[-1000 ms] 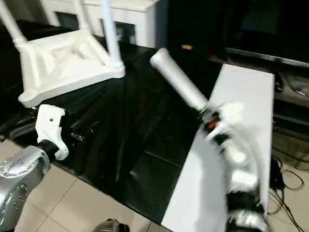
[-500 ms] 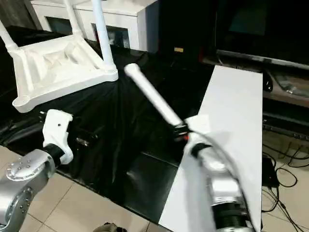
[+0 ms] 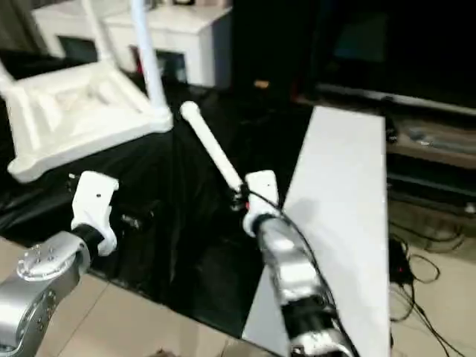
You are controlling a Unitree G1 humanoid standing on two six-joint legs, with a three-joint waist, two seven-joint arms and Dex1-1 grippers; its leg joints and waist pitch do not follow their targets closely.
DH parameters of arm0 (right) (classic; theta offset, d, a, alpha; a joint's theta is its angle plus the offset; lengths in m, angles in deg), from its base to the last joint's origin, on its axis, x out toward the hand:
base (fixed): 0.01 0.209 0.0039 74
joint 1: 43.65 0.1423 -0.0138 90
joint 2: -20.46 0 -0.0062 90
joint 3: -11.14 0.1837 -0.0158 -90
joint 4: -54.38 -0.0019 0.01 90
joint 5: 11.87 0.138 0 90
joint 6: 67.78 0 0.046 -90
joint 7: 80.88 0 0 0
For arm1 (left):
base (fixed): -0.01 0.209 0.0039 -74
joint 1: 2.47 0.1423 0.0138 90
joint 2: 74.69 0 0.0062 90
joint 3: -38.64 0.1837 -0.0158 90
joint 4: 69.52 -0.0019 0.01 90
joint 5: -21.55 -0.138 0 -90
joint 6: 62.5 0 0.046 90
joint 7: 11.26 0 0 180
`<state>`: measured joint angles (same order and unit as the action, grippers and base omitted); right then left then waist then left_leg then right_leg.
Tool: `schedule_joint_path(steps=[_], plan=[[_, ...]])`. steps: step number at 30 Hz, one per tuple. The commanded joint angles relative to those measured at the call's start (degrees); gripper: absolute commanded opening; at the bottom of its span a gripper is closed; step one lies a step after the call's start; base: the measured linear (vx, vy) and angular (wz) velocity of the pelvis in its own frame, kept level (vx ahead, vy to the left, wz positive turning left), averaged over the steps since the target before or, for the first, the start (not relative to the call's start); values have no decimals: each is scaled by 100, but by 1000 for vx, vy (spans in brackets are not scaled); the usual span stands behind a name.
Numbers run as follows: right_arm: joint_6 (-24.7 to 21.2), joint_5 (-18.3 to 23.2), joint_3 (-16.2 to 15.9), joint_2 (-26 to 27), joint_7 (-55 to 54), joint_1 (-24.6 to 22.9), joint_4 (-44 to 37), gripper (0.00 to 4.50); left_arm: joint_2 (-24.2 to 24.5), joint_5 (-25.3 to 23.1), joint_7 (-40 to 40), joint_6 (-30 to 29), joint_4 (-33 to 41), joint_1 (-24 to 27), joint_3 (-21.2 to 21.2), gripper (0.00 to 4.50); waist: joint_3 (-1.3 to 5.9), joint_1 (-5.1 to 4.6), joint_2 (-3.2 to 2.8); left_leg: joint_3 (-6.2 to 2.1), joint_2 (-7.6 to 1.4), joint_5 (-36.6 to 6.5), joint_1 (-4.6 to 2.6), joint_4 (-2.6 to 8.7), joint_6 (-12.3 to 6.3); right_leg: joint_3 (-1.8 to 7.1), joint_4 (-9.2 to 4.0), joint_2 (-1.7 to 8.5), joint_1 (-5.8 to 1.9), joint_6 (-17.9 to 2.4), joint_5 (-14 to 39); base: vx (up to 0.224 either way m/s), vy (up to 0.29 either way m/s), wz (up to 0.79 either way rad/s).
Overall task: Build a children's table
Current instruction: Pick table leg
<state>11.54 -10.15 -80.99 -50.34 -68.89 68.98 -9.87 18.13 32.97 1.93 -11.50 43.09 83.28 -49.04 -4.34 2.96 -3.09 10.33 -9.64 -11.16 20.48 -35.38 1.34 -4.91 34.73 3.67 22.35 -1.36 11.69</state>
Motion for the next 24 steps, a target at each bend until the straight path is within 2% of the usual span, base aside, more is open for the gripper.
schedule_joint_path(steps=[1,2,3,4,5,6,7,8,9,10,11,12,13,14,15,16,17,18,20,21,22,23,24], plan=[[-87,150,-64,57,255,96,20,172,23,-73,-81,-80,0,65,-32,450,171,-90,131,-169,53,-3038,-678,-226,315,-43,-1390,687,455,334,5562,0,0,0],[-93,195,-110,80,375,85,-10,185,19,-86,-98,-92,-1,67,-48,450,160,-189,95,-210,30,-2331,-403,-234,123,-453,-1452,775,47,670,5573,-33,-7,-18],[-87,256,-144,95,497,64,-43,185,20,-116,-121,-98,0,70,-63,450,177,-183,-95,-255,-102,-2638,-449,-80,117,-746,-1516,617,-73,789,5162,-33,-7,-18],[-83,358,-171,113,659,34,-90,201,12,-140,-145,-108,1,73,-89,450,182,-19,-316,-453,-596,-4478,504,986,334,-414,677,268,-892,183,2193,195,65,-15],[-90,410,-172,123,725,23,-111,201,4,-136,-149,-115,1,74,-101,450,255,77,-311,-217,-448,-4964,305,1226,557,-333,629,55,-551,-122,874,187,51,-9],[-90,410,-172,123,725,23,-111,212,4,-136,-149,-115,1,74,-101,450,376,-12,-159,-330,-423,-4635,113,1060,400,-42,579,179,-562,-72,1014,187,51,-9],[-107,526,-216,150,924,14,-163,225,-33,-115,-183,-123,-19,59,-170,450,370,-3,95,-447,-263,-3274,-54,566,671,349,-111,812,-301,-122,3267,0,0,0],[-121,559,-261,158,1029,5,-217,225,-49,-118,-215,-127,-29,47,-200,450,382,162,201,-444,-157,-1430,39,-64,309,493,-681,1224,-238,-75,4791,22,-27,-24],[-138,494,-362,130,1089,0,-316,230,-83,-139,-284,-118,-54,22,-246,450,390,218,163,-497,-231,-814,161,-12,163,534,-646,1261,-338,-151,4524,22,-27,-24],[-149,457,-391,115,1088,3,-342,237,-99,-138,-302,-113,-64,15,-260,450,418,287,18,-509,-293,-333,313,334,194,279,-400,836,-407,-358,3188,0,0,0],[-154,432,-406,106,1085,10,-348,237,-108,-134,-312,-107,-76,8,-270,450,473,268,-92,-485,-389,-902,139,455,356,200,-256,573,-268,-525,2075,0,0,0],[-153,435,-415,100,1106,9,-363,237,-107,-141,-313,-99,-80,3,-269,450,457,223,-134,-497,-409,-1377,151,527,453,203,-186,506,-256,-614,1729,0,0,0],[-144,429,-442,57,1174,1,-454,237,-114,-158,-324,-67,-101,-39,-275,450,475,193,-146,-485,-390,-2068,143,569,601,222,-147,465,-264,-727,1298,0,0,0],[-131,407,-432,26,1154,-7,-511,237,-123,-149,-338,-71,-112,-68,-287,450,479,192,-129,-475,-386,-2238,110,585,609,250,-166,486,-256,-801,981,0,0,0],[-137,410,-403,-2,1127,-27,-589,237,-128,-155,-369,-93,-112,-89,-299,450,481,191,-114,-462,-373,-2197,118,587,581,265,-176,494,-277,-823,860,0,0,0],[-109,460,-311,-32,1073,-80,-758,237,-146,-166,-414,-100,-124,-120,-350,450,490,206,-112,-436,-354,-1977,141,584,514,283,-180,508,-314,-832,641,0,0,0],[-97,500,-255,-49,1053,-112,-856,237,-167,-151,-415,-85,-143,-136,-392,450,484,216,-71,-396,-336,-1723,175,580,391,300,-198,533,-342,-816,475,0,0,0],[-95,506,-248,-52,1050,-116,-869,237,-170,-147,-413,-81,-147,-139,-399,450,484,226,-57,-359,-313,-1600,203,564,288,323,-215,579,-369,-831,468,0,0,0],[-103,597,-147,-100,1019,-188,-1075,237,-158,-153,-416,-66,-181,-157,-438,450,499,305,-23,-282,-279,-1034,268,444,-228,426,-344,818,-443,-932,572,0,0,0],[-99,673,-41,-153,976,-274,-1290,237,-130,-167,-418,-56,-205,-164,-456,450,510,345,-3,-279,-279,-869,285,376,-395,476,-390,924,-471,-947,580,0,0,0],[-132,751,81,-210,923,-375,-1512,237,-100,-186,-419,-53,-207,-157,-464,450,520,441,42,-317,-289,-533,365,158,-742,635,-501,1231,-532,-917,593,0,0,0],[-109,770,158,-235,862,-427,-1610,237,-93,-196,-428,-67,-199,-156,-474,450,509,531,86,-415,-348,-365,471,-117,-911,826,-612,1580,-550,-867,859,31,88,-6],[-96,780,201,-249,829,-456,-1665,237,-90,-201,-433,-74,-195,-155,-479,450,513,583,51,-479,-405,-317,498,-212,-904,891,-651,1702,-555,-899,1021,31,88,-6]])
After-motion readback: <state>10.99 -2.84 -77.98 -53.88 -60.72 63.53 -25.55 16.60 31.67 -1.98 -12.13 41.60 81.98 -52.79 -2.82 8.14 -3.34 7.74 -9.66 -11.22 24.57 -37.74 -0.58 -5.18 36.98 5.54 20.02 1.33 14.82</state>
